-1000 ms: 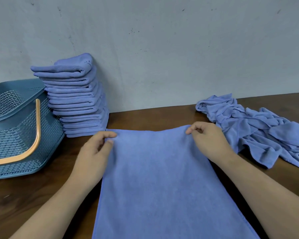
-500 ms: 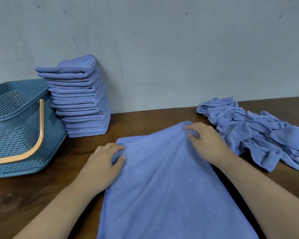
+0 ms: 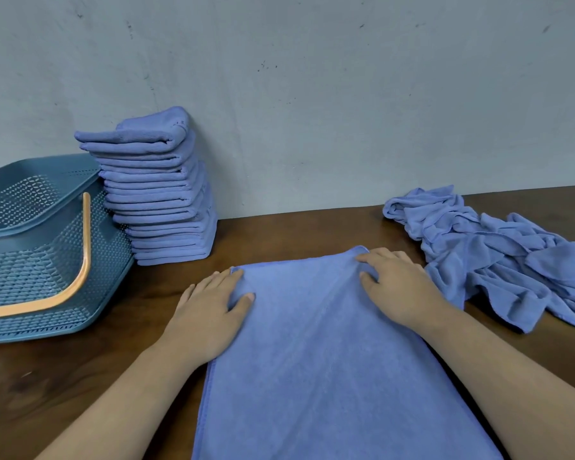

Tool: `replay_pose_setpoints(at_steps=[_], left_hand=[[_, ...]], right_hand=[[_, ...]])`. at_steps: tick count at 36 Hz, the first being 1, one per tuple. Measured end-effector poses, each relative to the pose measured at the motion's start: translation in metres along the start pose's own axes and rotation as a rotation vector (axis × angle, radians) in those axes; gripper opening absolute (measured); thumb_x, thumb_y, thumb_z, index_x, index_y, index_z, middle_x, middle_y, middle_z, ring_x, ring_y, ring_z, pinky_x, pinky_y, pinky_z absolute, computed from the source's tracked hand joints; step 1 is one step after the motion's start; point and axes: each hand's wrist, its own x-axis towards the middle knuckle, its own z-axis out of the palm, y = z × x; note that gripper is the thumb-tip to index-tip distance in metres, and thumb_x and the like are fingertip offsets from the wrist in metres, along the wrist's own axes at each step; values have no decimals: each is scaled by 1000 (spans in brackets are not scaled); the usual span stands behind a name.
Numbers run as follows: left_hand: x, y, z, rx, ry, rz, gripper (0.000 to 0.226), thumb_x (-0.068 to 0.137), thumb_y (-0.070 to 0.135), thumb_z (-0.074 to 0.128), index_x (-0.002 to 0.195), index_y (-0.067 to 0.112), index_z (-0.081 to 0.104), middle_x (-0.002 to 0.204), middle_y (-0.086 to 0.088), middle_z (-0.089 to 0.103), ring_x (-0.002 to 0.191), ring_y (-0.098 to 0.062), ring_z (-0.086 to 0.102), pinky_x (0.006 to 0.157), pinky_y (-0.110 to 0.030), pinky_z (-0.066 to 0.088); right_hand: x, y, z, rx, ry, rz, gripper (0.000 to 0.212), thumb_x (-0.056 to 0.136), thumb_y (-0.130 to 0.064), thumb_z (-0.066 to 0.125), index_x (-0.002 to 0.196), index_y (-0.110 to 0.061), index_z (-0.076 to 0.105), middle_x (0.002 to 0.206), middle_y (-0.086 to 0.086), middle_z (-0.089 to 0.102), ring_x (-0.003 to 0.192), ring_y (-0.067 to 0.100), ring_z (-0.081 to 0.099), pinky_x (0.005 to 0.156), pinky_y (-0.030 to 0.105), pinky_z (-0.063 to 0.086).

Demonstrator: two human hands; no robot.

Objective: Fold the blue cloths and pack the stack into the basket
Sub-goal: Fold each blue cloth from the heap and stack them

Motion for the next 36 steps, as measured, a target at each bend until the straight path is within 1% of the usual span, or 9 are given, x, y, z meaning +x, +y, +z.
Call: replay_pose_setpoints(at_steps=[3,8,15,18,21,24,27,30,36], left_hand=[[0,2,-3,-17,10,-18,66,105,64,37,166,39,26,172,17,23,160,-7,16,131,-38,11],[1,3,-14,-78,41,-32,70,104,62,43,167,41,22,173,17,21,158,-13,24,129,-43,19],[9,9,-21,145,-16,-34,63,107,65,27,166,43,22,171,20,25,155,-10,22,124,-42,20],[9,10,-21,150,-43,-39,61,108,62,28,166,44,19,173,18,21,156,-13,20,124,-45,22],[-1,22,-18,157,75,-81,62,109,55,32,167,36,21,175,8,20,160,-20,16,125,-47,24],[-19,53,-8,153,114,40,69,103,61,18,165,31,26,173,8,24,161,-16,12,128,-42,15],[-28,69,9,119,-40,158,70,104,70,19,167,39,19,175,16,11,162,-7,-1,132,-40,2],[-23,58,12,125,-127,112,73,102,76,23,167,46,7,176,19,-5,161,-6,-11,132,-40,-5],[-8,47,1,167,-233,76,82,95,86,21,166,50,0,176,15,-12,162,-10,-15,132,-41,-4]], right_hand=[[1,1,2,-12,14,5,43,106,-33,46,149,-32,51,149,-13,50,132,19,44,101,40,37],[0,0,4,-54,21,-8,44,107,-34,44,150,-31,50,148,-12,49,132,19,45,101,39,39],[-3,-1,5,-93,28,-2,48,109,-33,39,156,-27,45,151,-10,47,135,20,42,104,37,38],[-5,-1,4,-112,26,8,49,110,-36,37,158,-27,42,157,-8,43,140,22,39,106,39,38],[-8,1,-1,-130,69,17,51,110,-37,40,160,-30,37,162,-3,37,144,25,35,108,43,41],[-11,-12,-5,-58,175,-80,53,108,-29,46,160,-25,40,166,8,35,148,29,33,114,47,41],[-20,-33,2,85,35,-193,59,110,-40,41,166,-28,27,174,7,17,160,27,14,128,44,22],[-23,-29,7,-11,-190,-194,72,107,-66,25,169,-36,2,176,-7,-12,162,18,-14,130,39,-2],[-17,-15,1,-91,-308,-130,87,97,-82,19,168,-37,-3,176,-4,-17,160,14,-20,131,41,-6]])
